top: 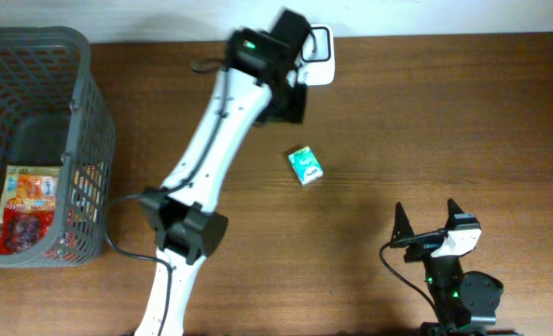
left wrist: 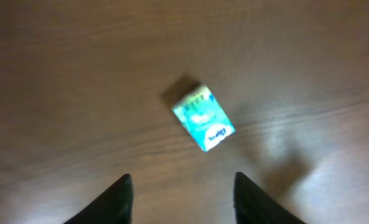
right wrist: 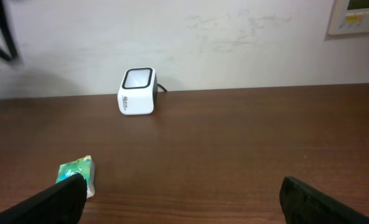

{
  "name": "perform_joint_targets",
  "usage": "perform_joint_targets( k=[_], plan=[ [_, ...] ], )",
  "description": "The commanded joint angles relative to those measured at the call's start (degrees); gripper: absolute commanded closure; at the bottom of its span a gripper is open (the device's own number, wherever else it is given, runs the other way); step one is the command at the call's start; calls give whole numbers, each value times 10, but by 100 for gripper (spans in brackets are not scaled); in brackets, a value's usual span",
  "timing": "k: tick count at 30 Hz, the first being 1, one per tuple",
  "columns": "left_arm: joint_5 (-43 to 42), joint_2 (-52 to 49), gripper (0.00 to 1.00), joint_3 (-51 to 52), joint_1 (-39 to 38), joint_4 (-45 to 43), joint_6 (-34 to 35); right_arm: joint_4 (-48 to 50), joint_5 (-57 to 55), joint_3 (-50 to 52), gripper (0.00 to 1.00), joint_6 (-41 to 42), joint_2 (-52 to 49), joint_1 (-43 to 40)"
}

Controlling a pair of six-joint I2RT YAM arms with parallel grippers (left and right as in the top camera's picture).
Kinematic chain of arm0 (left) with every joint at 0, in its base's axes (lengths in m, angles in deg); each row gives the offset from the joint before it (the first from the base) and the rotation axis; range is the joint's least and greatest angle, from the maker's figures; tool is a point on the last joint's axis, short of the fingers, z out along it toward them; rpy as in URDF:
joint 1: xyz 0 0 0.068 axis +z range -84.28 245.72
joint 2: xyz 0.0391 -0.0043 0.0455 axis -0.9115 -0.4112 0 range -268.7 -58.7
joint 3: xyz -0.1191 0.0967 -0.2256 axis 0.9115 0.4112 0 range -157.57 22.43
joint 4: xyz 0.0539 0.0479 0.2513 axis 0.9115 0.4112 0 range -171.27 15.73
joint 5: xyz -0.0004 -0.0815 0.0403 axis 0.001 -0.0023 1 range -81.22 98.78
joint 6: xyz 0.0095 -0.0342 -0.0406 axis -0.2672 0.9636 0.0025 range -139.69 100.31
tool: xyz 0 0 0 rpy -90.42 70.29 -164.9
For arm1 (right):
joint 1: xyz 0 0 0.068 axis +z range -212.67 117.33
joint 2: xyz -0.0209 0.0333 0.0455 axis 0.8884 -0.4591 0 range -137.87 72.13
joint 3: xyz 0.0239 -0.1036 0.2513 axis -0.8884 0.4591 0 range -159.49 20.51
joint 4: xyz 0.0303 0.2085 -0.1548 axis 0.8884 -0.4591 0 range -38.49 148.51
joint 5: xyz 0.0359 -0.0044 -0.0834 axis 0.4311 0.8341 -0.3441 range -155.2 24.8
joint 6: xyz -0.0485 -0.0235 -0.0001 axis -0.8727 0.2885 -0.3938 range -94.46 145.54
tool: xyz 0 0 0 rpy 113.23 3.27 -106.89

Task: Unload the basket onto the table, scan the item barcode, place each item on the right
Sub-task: 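Carry the green-white box out and set it on the table center, then grasp the small orange box in the basket and place it beside the green box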

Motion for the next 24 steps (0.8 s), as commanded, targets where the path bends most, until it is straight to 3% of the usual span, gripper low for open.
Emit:
perform_joint_targets(
  k=[1,3,6,7,8,14,18,21,24],
  plan=[
    [18,15,37,-177,57,37,-25,-2,-5,4,1,0,3,4],
    [19,34,35,-227,92,37,-24,-2,-5,4,1,0,3,4],
    [19,76,18,-234,146,37,-26,-3,-5,4,1,0,3,4],
    [21,87,18,-233,165,37,-35,-3,-5,4,1,0,3,4],
    [31,106,12,-230,200,37,-47,-3,-5,4,1,0,3,4],
    [32,176,0,-201,382,37,-44,-3,-5,4,1,0,3,4],
    [56,177,1,-100,485,36,-31,-3,-5,4,1,0,3,4],
    [116,177,1,-8,546,35,62,-3,-5,4,1,0,3,4],
    [118,177,0,73,603,13,92,-3,-5,4,1,0,3,4]
  ],
)
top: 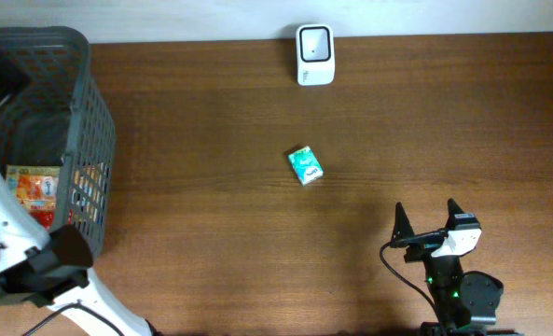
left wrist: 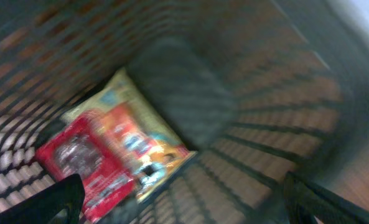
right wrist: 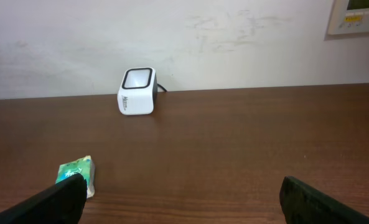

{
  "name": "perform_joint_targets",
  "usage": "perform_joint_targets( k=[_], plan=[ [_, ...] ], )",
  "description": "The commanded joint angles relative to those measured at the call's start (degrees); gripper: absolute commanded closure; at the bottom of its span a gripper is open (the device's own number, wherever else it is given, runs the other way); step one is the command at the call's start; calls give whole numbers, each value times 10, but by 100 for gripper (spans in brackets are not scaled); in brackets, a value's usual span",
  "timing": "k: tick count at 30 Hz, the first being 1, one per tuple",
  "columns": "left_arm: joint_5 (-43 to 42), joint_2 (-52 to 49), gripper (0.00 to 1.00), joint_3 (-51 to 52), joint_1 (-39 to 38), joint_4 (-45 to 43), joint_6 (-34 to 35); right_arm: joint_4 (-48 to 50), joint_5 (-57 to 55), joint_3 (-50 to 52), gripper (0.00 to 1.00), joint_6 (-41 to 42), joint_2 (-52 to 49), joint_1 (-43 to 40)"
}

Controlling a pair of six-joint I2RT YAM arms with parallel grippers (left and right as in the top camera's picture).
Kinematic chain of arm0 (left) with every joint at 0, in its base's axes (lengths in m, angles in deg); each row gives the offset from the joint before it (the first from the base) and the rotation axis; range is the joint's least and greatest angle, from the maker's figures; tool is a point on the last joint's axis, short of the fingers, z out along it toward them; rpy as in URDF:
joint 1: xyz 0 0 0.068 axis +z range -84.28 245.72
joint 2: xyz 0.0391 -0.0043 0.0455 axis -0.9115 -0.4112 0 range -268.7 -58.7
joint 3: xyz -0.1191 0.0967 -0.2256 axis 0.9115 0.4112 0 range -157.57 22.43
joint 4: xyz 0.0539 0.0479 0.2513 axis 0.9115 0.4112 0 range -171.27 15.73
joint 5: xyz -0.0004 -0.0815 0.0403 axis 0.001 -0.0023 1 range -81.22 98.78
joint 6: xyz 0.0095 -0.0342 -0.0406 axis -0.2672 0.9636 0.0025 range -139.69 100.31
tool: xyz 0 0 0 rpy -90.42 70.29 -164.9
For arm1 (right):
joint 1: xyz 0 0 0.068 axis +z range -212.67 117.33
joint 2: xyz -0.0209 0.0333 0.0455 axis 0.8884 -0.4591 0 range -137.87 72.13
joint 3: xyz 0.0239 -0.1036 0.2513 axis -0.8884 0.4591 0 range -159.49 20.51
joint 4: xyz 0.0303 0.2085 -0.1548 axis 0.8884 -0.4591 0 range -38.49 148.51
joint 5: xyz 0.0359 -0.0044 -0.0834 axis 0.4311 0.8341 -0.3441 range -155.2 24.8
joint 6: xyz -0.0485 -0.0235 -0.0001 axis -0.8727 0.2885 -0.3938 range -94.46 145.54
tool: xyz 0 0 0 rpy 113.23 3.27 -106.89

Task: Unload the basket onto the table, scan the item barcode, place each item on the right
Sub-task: 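Grasp the small orange box in the basket and place it beside the green box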

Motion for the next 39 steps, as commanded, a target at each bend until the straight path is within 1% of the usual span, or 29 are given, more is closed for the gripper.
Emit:
perform_joint_targets(
  k=[1,3,5,6,9,11,12,15,18,19,22,23,24,25,27,28,29,34,39],
  plan=[
    [28,0,0,90,59,-28,70,-2,-5,4,1,0,3,4],
    [21,0,1,133,72,-44,80,-2,-5,4,1,0,3,4],
    [-19,0,5,224,82,-72,80,-2,-5,4,1,0,3,4],
    [-31,0,5,271,81,-97,80,-2,-5,4,1,0,3,4],
    [-33,0,7,374,70,-178,80,-2,-5,4,1,0,3,4],
    [-33,0,15,417,69,-223,80,-2,-5,4,1,0,3,4],
    [-32,0,16,436,69,-250,80,-2,-5,4,1,0,3,4],
    [-28,-1,27,493,68,-322,80,-2,-5,4,1,0,3,4],
    [-21,-2,31,541,68,-374,80,-2,-5,4,1,0,3,4],
    [-21,-2,33,565,68,-404,80,-2,-5,4,1,0,3,4],
    [-21,-2,34,591,68,-428,80,-2,-5,4,1,0,3,4],
    [-21,-2,40,599,68,-436,80,-2,-5,4,1,0,3,4],
    [-17,-2,47,602,68,-438,80,-2,-5,4,1,0,3,4],
    [-7,-2,57,603,68,-437,80,-2,-5,4,1,0,3,4],
    [-4,-2,86,603,68,-432,79,-2,-5,4,1,0,3,4],
    [-5,-2,96,602,68,-430,79,-2,-5,4,1,0,3,4],
    [-7,-1,100,602,68,-430,79,-2,-5,4,1,0,3,4],
    [-23,38,100,569,70,-396,79,-2,-5,4,1,0,3,4],
    [-91,175,100,517,70,-393,80,-2,-5,4,1,0,3,4]
  ],
)
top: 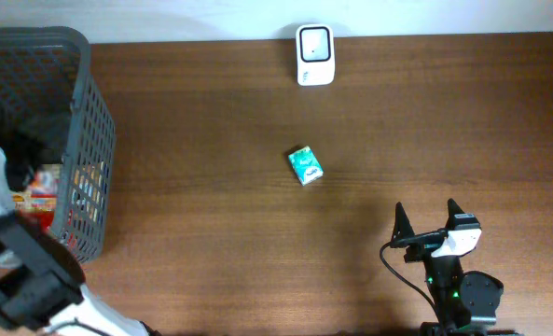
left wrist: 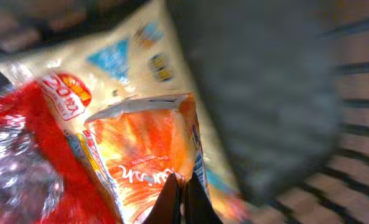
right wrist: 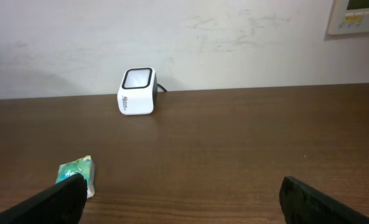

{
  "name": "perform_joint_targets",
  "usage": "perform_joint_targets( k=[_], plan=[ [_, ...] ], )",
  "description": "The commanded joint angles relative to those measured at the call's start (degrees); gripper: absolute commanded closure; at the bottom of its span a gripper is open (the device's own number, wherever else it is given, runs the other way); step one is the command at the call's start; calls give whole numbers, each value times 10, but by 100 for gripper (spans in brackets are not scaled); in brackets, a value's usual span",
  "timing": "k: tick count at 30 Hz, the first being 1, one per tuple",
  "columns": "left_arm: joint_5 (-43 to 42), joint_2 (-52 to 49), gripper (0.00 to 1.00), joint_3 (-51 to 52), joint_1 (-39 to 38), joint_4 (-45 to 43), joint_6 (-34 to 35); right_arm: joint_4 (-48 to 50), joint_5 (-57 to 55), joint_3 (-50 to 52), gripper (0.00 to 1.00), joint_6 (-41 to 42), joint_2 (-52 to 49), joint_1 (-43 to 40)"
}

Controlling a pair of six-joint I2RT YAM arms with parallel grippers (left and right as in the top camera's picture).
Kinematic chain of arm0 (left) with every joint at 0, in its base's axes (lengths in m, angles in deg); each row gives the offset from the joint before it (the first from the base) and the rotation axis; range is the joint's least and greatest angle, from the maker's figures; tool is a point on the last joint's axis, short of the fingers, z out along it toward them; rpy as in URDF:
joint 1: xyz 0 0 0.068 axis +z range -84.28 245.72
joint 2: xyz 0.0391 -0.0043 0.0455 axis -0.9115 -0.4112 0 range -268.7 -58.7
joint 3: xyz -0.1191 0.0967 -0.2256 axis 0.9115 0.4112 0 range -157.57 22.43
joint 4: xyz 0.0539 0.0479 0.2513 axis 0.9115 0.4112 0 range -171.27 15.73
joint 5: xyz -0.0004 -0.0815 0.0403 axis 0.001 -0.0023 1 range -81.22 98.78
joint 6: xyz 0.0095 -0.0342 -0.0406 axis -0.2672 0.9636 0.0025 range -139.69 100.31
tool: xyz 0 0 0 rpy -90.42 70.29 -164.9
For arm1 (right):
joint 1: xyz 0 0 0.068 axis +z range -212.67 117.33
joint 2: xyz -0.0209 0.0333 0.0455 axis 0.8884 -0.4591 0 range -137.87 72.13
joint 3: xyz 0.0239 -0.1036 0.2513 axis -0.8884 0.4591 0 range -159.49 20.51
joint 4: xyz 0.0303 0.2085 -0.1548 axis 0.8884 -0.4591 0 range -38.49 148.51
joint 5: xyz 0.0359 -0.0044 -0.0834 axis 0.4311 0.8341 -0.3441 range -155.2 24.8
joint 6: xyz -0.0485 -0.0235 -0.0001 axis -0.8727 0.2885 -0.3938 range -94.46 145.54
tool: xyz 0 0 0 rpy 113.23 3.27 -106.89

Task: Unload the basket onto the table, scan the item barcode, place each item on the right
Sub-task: 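Grasp the small orange box in the basket and place it beside the green box, then move the left gripper back into the grey basket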

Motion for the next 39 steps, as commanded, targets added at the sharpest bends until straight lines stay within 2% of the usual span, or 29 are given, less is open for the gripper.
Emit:
perform_joint_targets(
  k=[1,6,8,11,15,16,19,22,26,31,38,39],
  plan=[
    [-74,157,100,-41,1,-7,3,-2,-5,4,1,0,3,4],
    [-197,304,100,-41,-33,-29,3,-2,-5,4,1,0,3,4],
    [-204,341,100,-41,-101,-37,3,-2,-5,4,1,0,3,4],
    [-204,342,100,-38,-213,-31,3,-2,-5,4,1,0,3,4],
    [-192,275,100,-30,-425,-46,3,-2,-5,4,1,0,3,4],
    [-178,257,100,-30,-455,-49,3,-2,-5,4,1,0,3,4],
    [-79,161,100,-30,-570,-55,3,-2,-5,4,1,0,3,4],
    [13,72,100,-30,-639,-58,-2,-2,-5,4,2,0,3,4],
    [75,-7,100,-30,-669,-37,-3,-2,-5,4,1,0,3,4],
    [74,-56,100,-30,-669,-10,-3,-2,-5,4,1,0,3,4],
    [56,-62,98,-30,-670,-7,-3,-2,-5,4,1,0,3,4],
    [55,-62,93,-30,-670,-5,-3,-2,-5,4,1,0,3,4]
  ],
)
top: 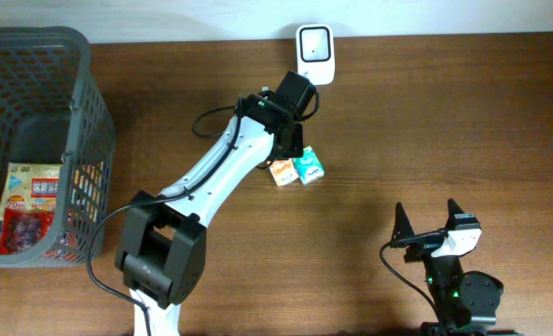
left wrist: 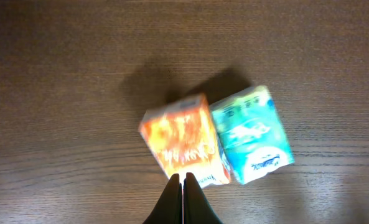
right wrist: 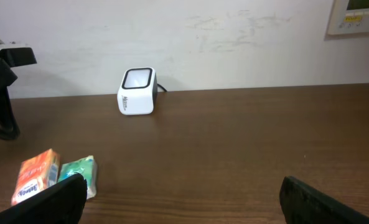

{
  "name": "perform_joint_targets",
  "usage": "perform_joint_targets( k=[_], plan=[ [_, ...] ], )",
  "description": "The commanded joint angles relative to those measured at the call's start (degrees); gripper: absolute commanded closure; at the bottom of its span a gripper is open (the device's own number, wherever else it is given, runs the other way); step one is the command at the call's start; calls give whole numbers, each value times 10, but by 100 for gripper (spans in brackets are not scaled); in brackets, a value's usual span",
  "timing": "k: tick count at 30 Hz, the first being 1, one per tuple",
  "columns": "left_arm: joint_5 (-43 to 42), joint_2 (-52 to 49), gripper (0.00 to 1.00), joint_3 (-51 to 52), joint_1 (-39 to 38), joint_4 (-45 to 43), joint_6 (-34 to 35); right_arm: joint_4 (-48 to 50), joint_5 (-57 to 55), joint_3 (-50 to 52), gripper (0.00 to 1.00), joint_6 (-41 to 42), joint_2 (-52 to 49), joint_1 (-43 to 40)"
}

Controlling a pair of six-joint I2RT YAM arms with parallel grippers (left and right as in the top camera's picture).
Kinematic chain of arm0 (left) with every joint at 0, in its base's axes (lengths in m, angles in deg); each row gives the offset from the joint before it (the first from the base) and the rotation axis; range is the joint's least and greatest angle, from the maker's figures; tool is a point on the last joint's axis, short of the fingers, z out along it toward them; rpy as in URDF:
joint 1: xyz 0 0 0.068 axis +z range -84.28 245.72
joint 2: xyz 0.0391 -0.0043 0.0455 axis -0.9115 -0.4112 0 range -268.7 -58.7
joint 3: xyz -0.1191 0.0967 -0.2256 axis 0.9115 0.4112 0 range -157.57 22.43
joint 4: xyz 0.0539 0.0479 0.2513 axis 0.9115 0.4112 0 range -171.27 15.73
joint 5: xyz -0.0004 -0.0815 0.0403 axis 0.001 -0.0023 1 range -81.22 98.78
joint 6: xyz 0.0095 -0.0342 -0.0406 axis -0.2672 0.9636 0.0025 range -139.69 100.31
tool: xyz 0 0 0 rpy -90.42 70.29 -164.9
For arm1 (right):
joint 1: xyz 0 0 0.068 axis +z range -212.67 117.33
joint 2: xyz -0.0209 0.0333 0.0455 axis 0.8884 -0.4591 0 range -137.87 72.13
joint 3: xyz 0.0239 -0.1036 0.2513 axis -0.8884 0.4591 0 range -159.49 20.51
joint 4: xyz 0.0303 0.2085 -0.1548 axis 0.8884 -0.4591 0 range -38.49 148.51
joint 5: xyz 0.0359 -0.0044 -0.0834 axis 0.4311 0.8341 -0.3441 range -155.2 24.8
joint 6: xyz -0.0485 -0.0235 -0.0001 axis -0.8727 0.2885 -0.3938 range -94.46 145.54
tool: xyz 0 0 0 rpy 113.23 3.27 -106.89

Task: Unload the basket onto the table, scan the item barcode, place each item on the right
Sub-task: 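Move the left gripper back into the grey basket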

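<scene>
An orange packet (left wrist: 185, 147) lies flat on the brown table, touching a green packet (left wrist: 251, 134) on its right. Overhead, the pair, orange packet (top: 281, 173) and green packet (top: 306, 166), sits below the white barcode scanner (top: 314, 43) at the table's far edge. My left gripper (left wrist: 184, 180) hangs above the orange packet's near edge, its fingers pressed together with nothing between them. The right wrist view shows the orange packet (right wrist: 35, 177) resting on the table below that gripper. Near the front right, my right gripper (right wrist: 181, 190) stands open and empty.
A grey plastic basket (top: 80, 140) stands at the left edge of the table with red and yellow snack bags (top: 29, 201) inside. The scanner's cable runs behind it toward the wall. A white wall panel (right wrist: 358, 15) is on the wall at the far right.
My left gripper was shut on the orange packet inside the basket. Now it is over the middle of the table, and the orange packet lies beside the green one, let go. The right arm is unchanged.
My left gripper was open above the green packet near the scanner. Then it was open over the basket's snack bags, then shut on an orange packet there. Now that packet lies beside the green one at mid-table, with the gripper shut above it.
</scene>
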Motion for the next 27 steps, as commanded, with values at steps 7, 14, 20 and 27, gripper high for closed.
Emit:
perform_joint_targets(
  k=[7,14,20,27],
  plan=[
    [-8,19,48,-106,11,89,-88,-2,-5,4,1,0,3,4],
    [127,55,1,-473,68,332,-121,-2,-5,4,1,0,3,4],
    [123,100,1,-630,248,407,-88,-2,-5,4,1,0,3,4],
    [116,110,1,-549,479,407,-25,-2,-5,4,1,0,3,4]
  ],
)
